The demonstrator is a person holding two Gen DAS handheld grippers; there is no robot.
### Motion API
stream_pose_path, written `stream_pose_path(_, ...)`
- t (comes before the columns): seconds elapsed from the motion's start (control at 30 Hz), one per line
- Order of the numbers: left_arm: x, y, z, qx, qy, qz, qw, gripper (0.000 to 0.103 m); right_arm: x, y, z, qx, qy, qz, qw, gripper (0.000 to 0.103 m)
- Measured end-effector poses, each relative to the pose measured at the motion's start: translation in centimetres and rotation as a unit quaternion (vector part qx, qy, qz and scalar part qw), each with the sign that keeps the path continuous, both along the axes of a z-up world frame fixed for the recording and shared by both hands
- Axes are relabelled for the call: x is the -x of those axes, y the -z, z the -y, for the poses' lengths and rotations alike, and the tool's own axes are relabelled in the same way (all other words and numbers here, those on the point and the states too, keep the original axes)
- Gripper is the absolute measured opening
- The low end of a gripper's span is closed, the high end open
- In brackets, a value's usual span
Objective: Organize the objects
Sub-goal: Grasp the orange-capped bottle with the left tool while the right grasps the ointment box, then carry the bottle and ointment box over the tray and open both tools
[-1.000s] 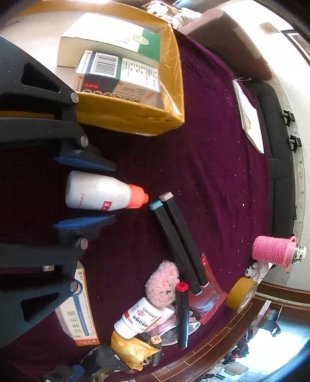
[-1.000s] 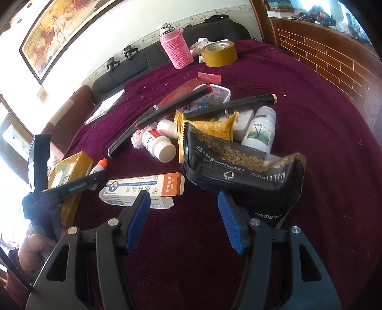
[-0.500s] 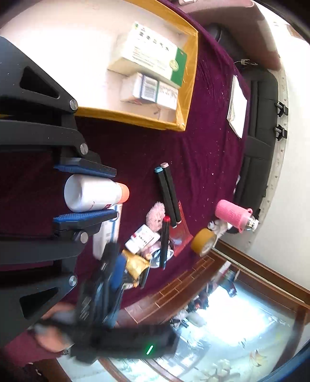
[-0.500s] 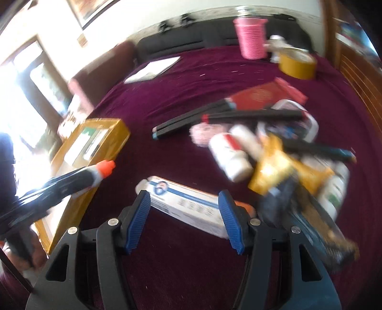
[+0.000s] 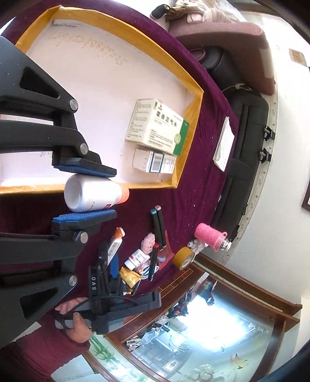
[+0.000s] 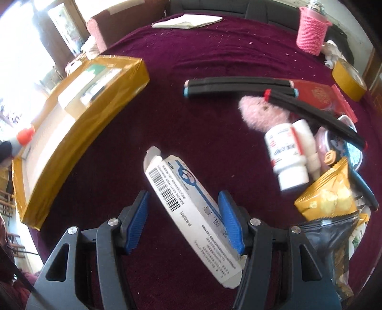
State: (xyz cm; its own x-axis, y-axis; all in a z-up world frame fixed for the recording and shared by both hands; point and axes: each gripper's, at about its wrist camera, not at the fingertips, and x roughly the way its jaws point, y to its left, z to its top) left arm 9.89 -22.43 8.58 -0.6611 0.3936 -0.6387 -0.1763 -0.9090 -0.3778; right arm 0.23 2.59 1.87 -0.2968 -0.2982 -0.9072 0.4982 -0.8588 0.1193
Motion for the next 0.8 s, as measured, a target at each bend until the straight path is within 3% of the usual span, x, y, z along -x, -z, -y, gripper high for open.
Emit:
stream_pose_path(0.1,0.0,0.5,0.7,-0.005,-0.011,0.007,0.9999,0.023,-0.7,0.0,0.5,-0.027,0.006,-0.019,0.999,0.054)
stream_pose_path(0.17,-0.3,0.6,1.2,-0.006,-0.017,0.006,0.9998,0.023,-0.7,-0.2,0.5,-0.034,0.023,-0.023,0.999,0.025)
stream_pose_path(0.23,-0.4,0.4,1.9,-0.006,-0.028,0.001,0.9996,0.023,-0.9,-0.4,0.1,-0.028,0.037,-0.017,0.999,0.014)
stream_pose_path(0.33,-0.4,0.2,3.0,-0.005,-0.041,-0.005,0.9991,0.023,-1.3,-0.9,-0.9,-0.017,0.066,-0.021,0.997,0.013)
stream_pose_path(0.53,1.2,-0.6,5.6,0.009,-0.056,-0.010,0.9983,0.023,-1.6,-4.1,-1.8,0.087,0.093,-0.009,0.992,0.013)
stream_pose_path(0.63,2.8,-1.3,6.6,0.040,-0.065,-0.022,0.9968,0.023,-1.3,-6.2,0.1,0.147,0.075,0.008,0.986,0.013)
stream_pose_path(0.8,7.2,-1.1,8.8,0.043,-0.073,-0.015,0.9963,0.023,0.8,-7.5,5.7,0.232,0.048,0.061,0.970,0.013)
